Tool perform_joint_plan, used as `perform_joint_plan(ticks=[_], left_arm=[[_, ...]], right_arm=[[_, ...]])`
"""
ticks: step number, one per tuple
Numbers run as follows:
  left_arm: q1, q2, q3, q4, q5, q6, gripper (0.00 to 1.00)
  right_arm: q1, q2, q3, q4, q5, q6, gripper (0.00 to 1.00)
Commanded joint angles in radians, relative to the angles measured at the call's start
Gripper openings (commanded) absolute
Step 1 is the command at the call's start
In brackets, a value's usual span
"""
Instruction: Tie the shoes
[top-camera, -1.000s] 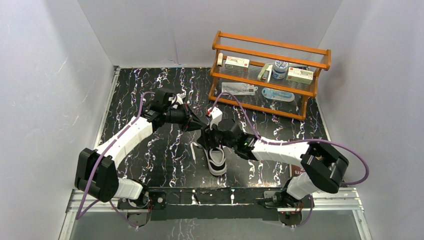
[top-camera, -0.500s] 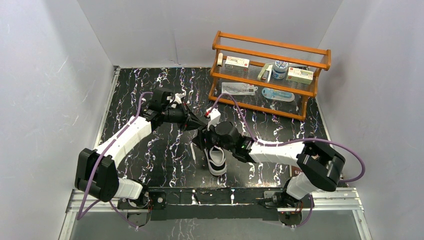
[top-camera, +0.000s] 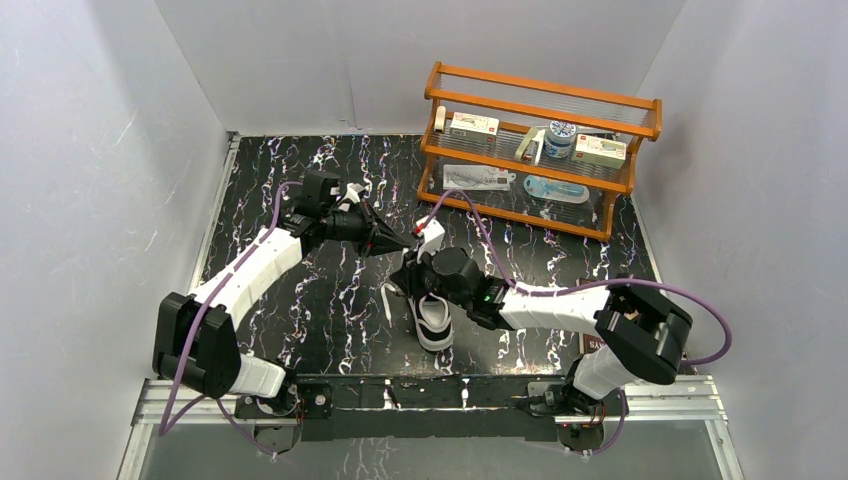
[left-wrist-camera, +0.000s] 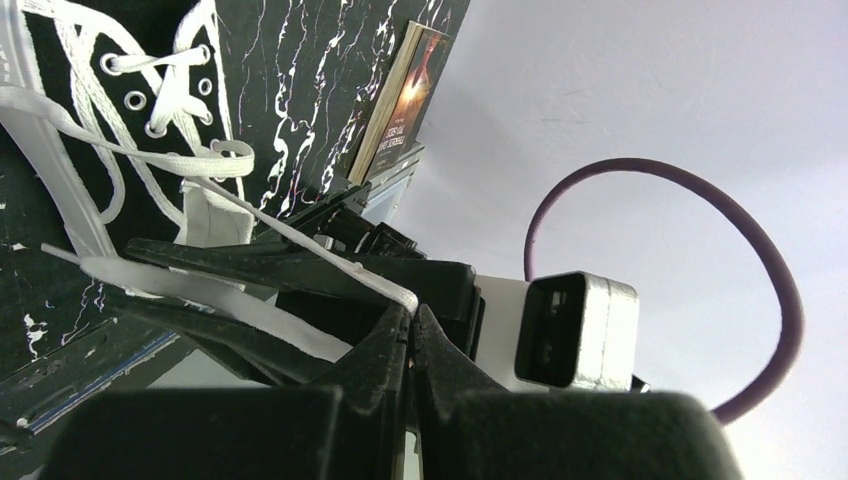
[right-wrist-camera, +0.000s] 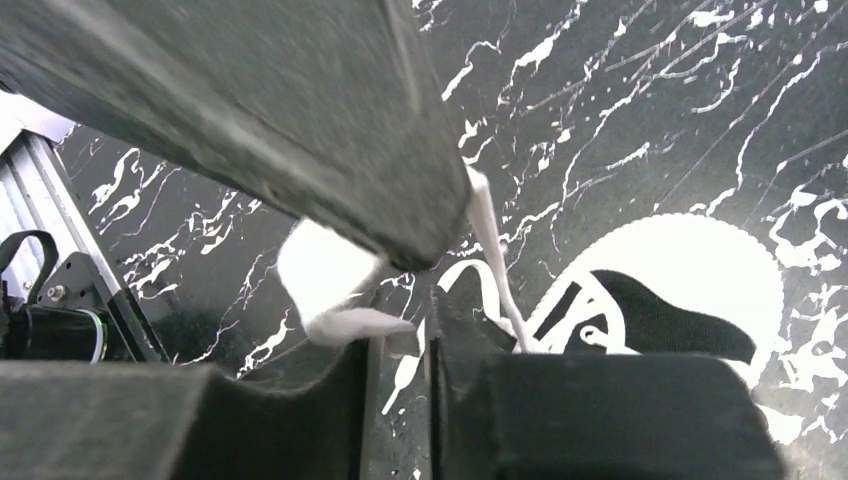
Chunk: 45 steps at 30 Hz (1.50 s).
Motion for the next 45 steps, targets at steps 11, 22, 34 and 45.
perform_joint_plan(ticks=[11, 22, 34, 45], left_arm=[[0.031, 0.064, 0.104, -0.106, 0.032, 0.165, 0.0], [0.033, 0.158, 0.16, -0.135, -0.13, 0.326, 0.08], [0.033, 0.241, 0.156, -0.11, -0.143, 0.382, 0.09], [0.031, 0.247, 0.132, -0.11, -0.159, 0.414, 0.08]], right_arm=[[-0.045, -0.097, 0.232, -0.537, -0.205, 0.058, 0.0], [-0.355, -0.111, 0.447, -0.972, -0.494, -0.13, 0.0], [-0.463, 0.236, 0.696, -1.021, -0.66, -0.123, 0.0], [-0.47, 0.425, 0.86, -1.219, -0.723, -0.04, 0.0]])
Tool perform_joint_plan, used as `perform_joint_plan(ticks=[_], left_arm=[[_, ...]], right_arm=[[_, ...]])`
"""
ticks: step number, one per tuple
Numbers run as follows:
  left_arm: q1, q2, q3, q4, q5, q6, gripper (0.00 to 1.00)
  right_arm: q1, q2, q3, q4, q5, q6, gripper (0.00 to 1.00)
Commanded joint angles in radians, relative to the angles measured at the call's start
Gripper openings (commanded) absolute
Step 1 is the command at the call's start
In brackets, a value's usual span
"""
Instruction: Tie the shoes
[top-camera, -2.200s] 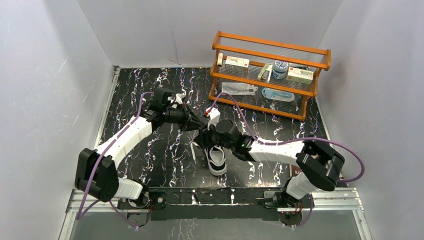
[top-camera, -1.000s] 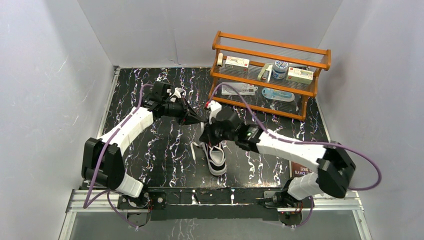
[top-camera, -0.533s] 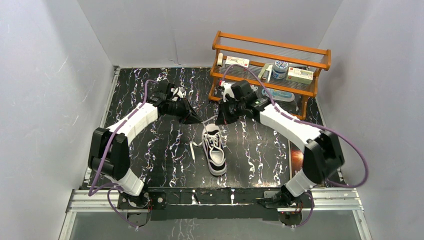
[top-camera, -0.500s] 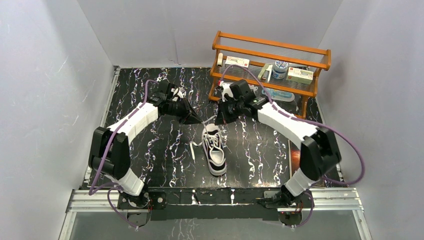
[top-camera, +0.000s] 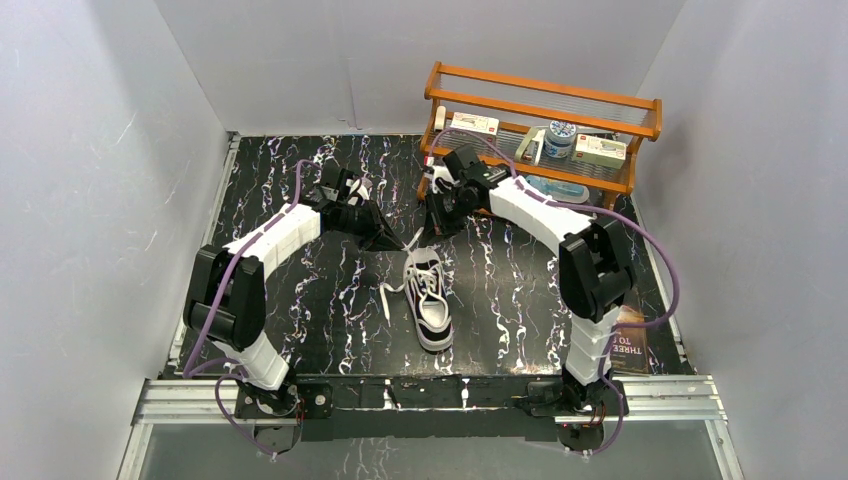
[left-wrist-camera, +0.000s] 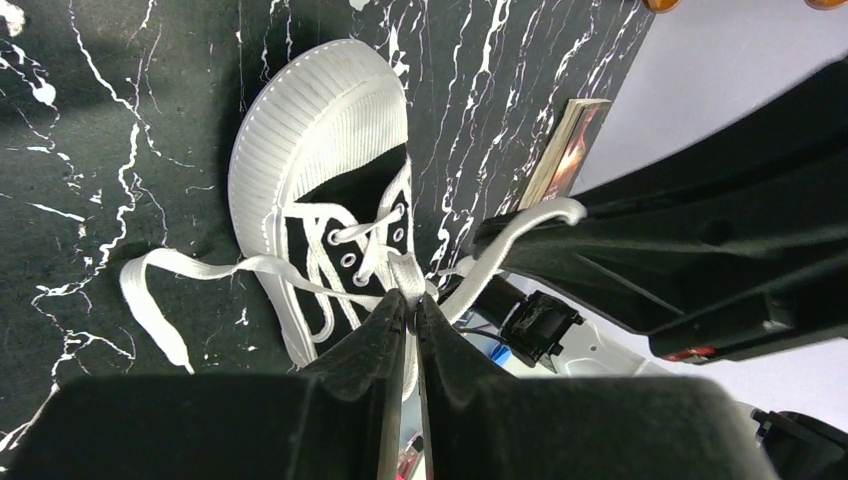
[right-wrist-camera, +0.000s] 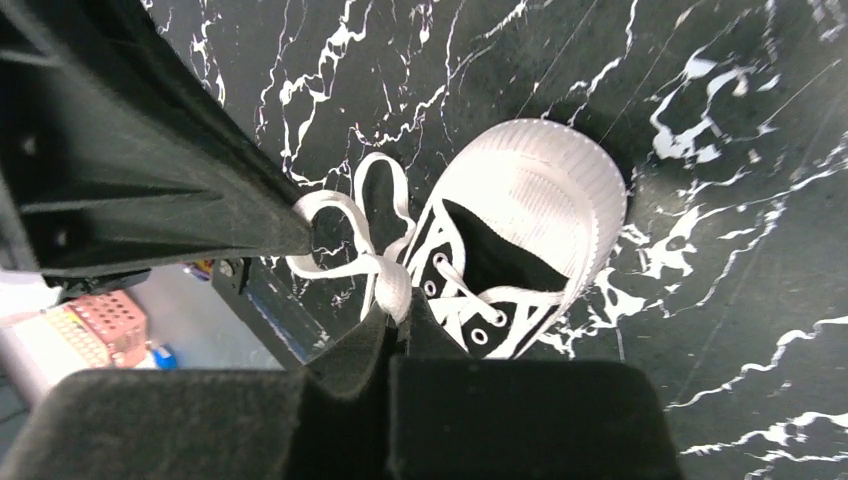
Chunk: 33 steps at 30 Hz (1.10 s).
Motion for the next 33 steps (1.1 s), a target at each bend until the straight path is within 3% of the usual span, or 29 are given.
perform_joint_plan(ticks=[1, 8, 14, 21, 27, 28, 30, 33], left_arm=[[0.006, -0.018, -0.001, -0.01, 0.004, 0.037, 0.08], [0.006, -0.006, -0.013, -0.022, 0.008, 0.086, 0.15], [0.004, -0.046, -0.055, -0.025, 0.008, 0.118, 0.3], [-0.033, -0.213, -0.178, 0.014, 0.031, 0.148, 0.45], [-0.128, -0.36, -0.313, 0.163, 0.044, 0.039, 0.5], [-0.148, -0.366, -0.321, 0.175, 0.032, 0.022, 0.6], [-0.19, -0.362, -0.323, 0.187, 0.008, 0.0, 0.72], [-0.222, -0.356, -0.315, 0.194, -0.035, -0.027, 0.77]], right_arm=[[-0.002, 0.027, 0.039, -0.079, -0.056, 0.086, 0.0], [0.001, 0.078, 0.074, -0.144, -0.062, 0.164, 0.0], [0.01, 0.085, 0.084, -0.209, -0.072, 0.213, 0.0], [0.021, 0.108, 0.077, -0.231, -0.066, 0.233, 0.0], [0.024, 0.13, 0.075, -0.218, -0.06, 0.232, 0.0], [0.024, 0.133, 0.078, -0.224, -0.056, 0.229, 0.0], [0.024, 0.128, 0.076, -0.225, -0.059, 0.226, 0.0], [0.024, 0.12, 0.07, -0.227, -0.064, 0.223, 0.0]])
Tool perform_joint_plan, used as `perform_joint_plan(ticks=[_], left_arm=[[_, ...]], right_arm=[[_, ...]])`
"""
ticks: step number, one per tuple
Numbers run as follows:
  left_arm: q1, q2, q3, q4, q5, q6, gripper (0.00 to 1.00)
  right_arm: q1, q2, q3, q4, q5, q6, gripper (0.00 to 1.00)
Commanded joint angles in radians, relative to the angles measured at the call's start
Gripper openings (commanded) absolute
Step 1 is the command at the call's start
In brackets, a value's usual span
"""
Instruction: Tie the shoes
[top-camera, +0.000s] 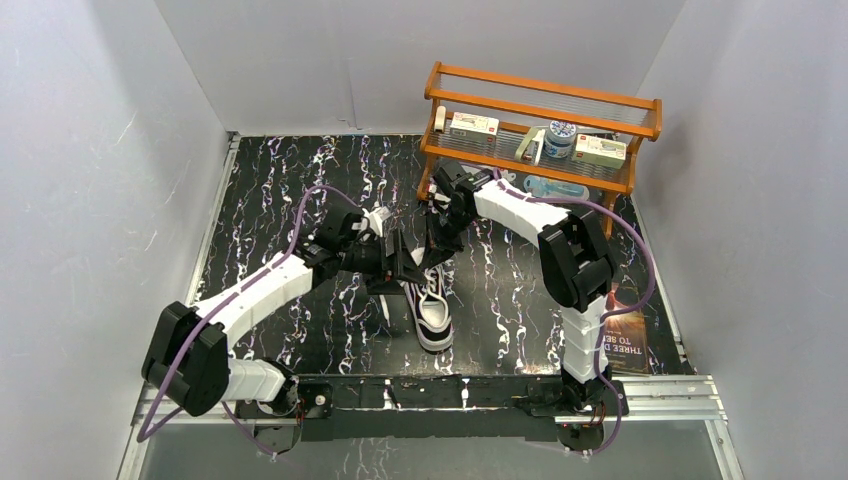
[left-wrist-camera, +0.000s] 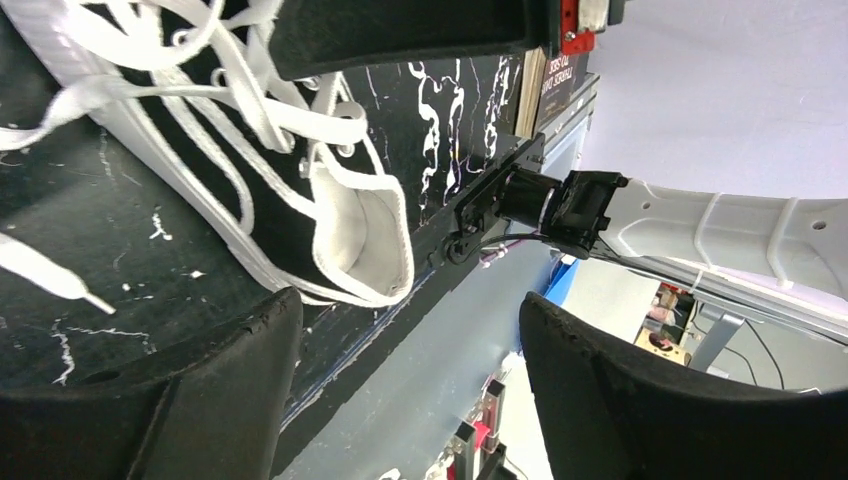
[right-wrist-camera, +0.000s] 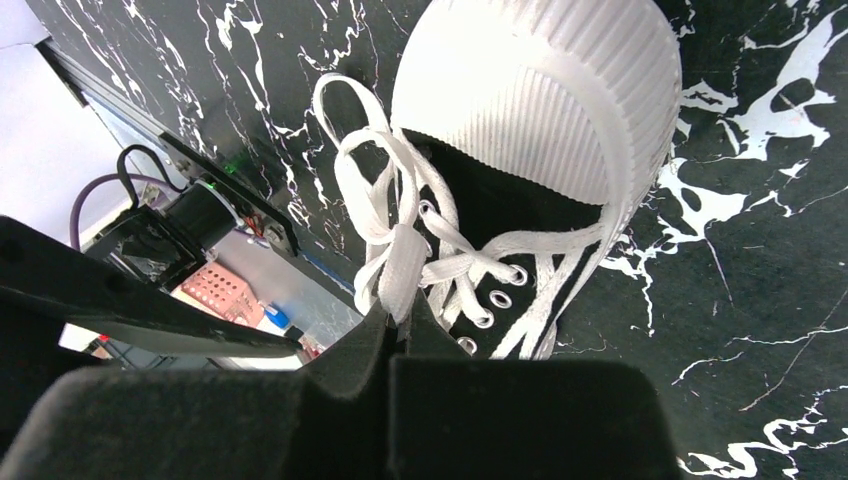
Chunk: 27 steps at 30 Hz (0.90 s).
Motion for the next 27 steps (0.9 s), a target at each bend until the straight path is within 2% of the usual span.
perform_joint_plan(ticks=[1, 3, 4, 5, 9, 19, 27], left_arm=[[-0.035, -0.003, -0.005, 0.07, -0.035, -0.067, 0.74], [-0.036, 0.032, 0.012, 0.079, -0.022, -0.062, 0.58], [-0.041, 0.051, 0.023, 0.08, -0.022, -0.057, 0.46], [-0.045, 0.072, 0.038, 0.079, -0.022, -0.047, 0.38], [-0.051, 0.136, 0.089, 0.052, -0.046, -0.009, 0.18], [-0.057, 0.201, 0.122, -0.013, -0.103, 0.034, 0.26], [-0.073, 0.274, 0.165, 0.004, -0.091, 0.039, 0.27]], right_arm=[[0.002, -0.018, 0.025, -0.025, -0.023, -0.001, 0.0], [0.002, -0.027, 0.009, -0.004, -0.038, 0.006, 0.0], [0.002, -0.032, 0.002, 0.009, -0.049, 0.013, 0.0], [0.002, -0.034, -0.003, 0.019, -0.056, 0.019, 0.0], [0.001, -0.035, 0.002, 0.018, -0.074, 0.031, 0.0], [0.002, -0.038, 0.0, 0.031, -0.094, 0.038, 0.0], [0.002, -0.038, -0.01, 0.035, -0.103, 0.036, 0.0]])
